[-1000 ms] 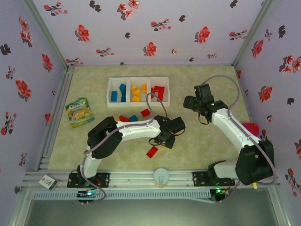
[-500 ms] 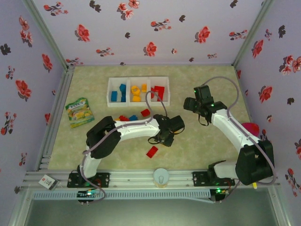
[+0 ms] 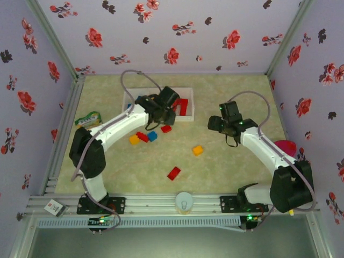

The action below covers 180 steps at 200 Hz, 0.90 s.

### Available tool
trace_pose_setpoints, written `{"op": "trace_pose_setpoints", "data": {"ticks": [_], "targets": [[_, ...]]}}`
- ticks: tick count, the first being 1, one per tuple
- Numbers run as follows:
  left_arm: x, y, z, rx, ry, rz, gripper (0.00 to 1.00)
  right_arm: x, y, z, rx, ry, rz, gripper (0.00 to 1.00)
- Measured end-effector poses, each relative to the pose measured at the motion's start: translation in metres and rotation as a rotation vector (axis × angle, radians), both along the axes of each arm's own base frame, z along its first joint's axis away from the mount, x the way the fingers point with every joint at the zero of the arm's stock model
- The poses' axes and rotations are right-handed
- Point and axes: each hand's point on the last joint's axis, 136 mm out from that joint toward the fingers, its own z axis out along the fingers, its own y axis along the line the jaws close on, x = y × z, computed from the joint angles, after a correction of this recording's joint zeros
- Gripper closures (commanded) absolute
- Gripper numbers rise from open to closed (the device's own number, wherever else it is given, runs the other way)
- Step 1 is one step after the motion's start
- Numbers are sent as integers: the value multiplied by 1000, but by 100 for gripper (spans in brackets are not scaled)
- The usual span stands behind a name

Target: Sort the legos into containers by color

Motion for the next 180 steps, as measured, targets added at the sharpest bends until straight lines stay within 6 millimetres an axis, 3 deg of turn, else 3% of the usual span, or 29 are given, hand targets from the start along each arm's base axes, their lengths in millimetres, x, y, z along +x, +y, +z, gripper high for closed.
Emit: {"op": "trace_pose_setpoints", "data": {"ticks": [35, 54, 86, 113, 128, 140, 150, 164, 180], "targets": [[55, 18, 32, -1, -93, 17, 74, -7, 18, 2, 4, -3, 55, 28], [80, 22, 34, 9, -118, 22, 74, -12, 25, 2, 2, 1, 82, 28], [106, 29, 4, 45, -87, 23, 75, -21, 32, 3, -4, 10, 112, 28], [116, 30, -29, 65, -39, 7, 73, -26, 34, 6, -6, 9, 120, 28], [118, 30, -40, 69, -25, 5, 67, -28, 35, 8, -4, 7, 122, 28], [120, 29, -43, 68, -23, 0, 47, -29, 36, 9, -4, 3, 125, 28], [121, 29, -42, 66, -26, -5, 39, -29, 37, 9, -4, 2, 130, 28], [122, 27, -41, 63, -37, -12, 32, -30, 39, 9, -4, 2, 136, 28], [123, 26, -40, 55, -39, -14, 30, -31, 41, 9, -4, 2, 142, 28]]}}
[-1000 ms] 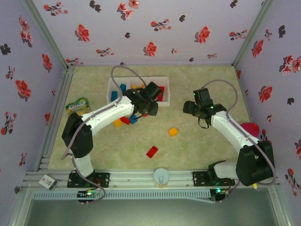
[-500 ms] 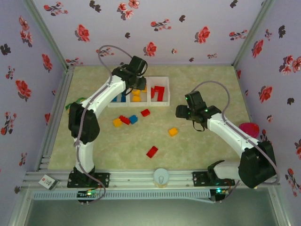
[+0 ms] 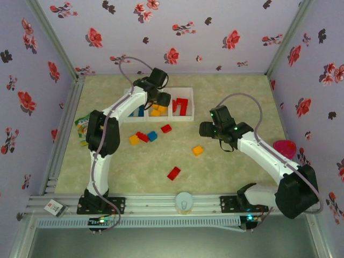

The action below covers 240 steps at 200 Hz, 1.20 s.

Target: Sort the legos into containers by color

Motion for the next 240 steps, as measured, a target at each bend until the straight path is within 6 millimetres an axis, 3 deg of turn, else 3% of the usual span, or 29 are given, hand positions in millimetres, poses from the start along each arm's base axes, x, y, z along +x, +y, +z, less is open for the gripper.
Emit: {"op": "trace_pose_setpoints", "data": {"ticks": [43, 94, 113, 160, 201, 240], "targets": [[-10, 6, 11, -7, -11, 0, 30, -2, 6, -8, -13, 22, 21, 28], [-53, 33, 78, -78, -96, 23, 28, -10, 22, -37, -64, 102, 74, 27], [-73, 45, 94, -107, -119, 40, 28, -14, 33, -39, -78, 111, 118, 27], [-114, 73, 83, -115, -89, 94, 26, -27, 71, -41, -78, 126, 257, 26], [-131, 86, 71, -113, -66, 137, 26, -31, 101, -46, -83, 154, 355, 26], [-138, 94, 79, -121, -86, 161, 25, -46, 113, -55, -102, 225, 382, 26]]}}
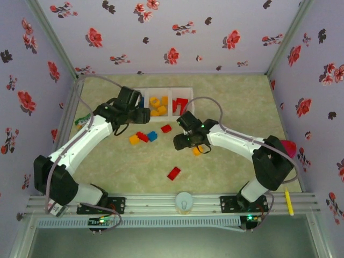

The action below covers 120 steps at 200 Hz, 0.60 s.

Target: Sort the legos into containers by color

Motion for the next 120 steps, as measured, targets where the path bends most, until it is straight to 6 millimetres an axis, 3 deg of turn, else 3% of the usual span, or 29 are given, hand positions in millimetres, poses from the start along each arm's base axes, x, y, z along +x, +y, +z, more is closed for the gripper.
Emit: {"op": "trace_pose_setpoints", "data": {"ticks": [70, 120], "targets": [[-2, 4, 5, -6, -13, 19, 25, -82, 36, -4, 53, 127, -130, 19], [-5, 5, -1, 2, 1, 19, 25, -105, 36, -17, 63, 198, -286, 20]]}}
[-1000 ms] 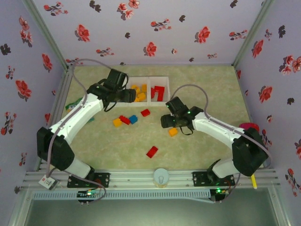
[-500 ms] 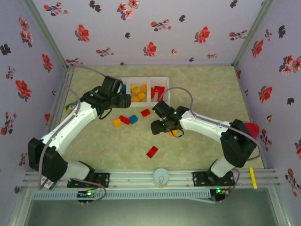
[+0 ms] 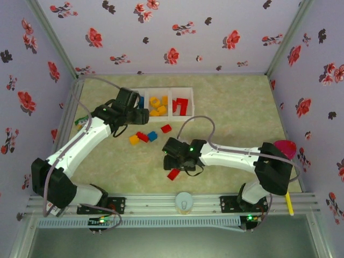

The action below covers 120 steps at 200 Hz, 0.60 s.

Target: Sort the legos into containers by color

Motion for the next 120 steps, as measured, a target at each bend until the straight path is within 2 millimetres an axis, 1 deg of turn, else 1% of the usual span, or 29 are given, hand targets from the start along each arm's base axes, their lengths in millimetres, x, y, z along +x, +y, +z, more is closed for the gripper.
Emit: {"op": "trace_pose_setpoints", "data": {"ticks": [31, 72, 93, 120], "targets": [[-3, 2, -2, 4, 7, 0, 25, -13, 1, -13, -10, 41, -37, 24], [-5, 3, 3, -3, -5, -1, 25, -25, 10, -35, -32, 91, -49, 26], [-7, 4, 7, -10, -16, -1, 24, -27, 14, -41, -30, 100, -51, 29], [-11, 7, 8, -12, -19, -1, 24, -27, 14, -48, -45, 106, -55, 35]]}}
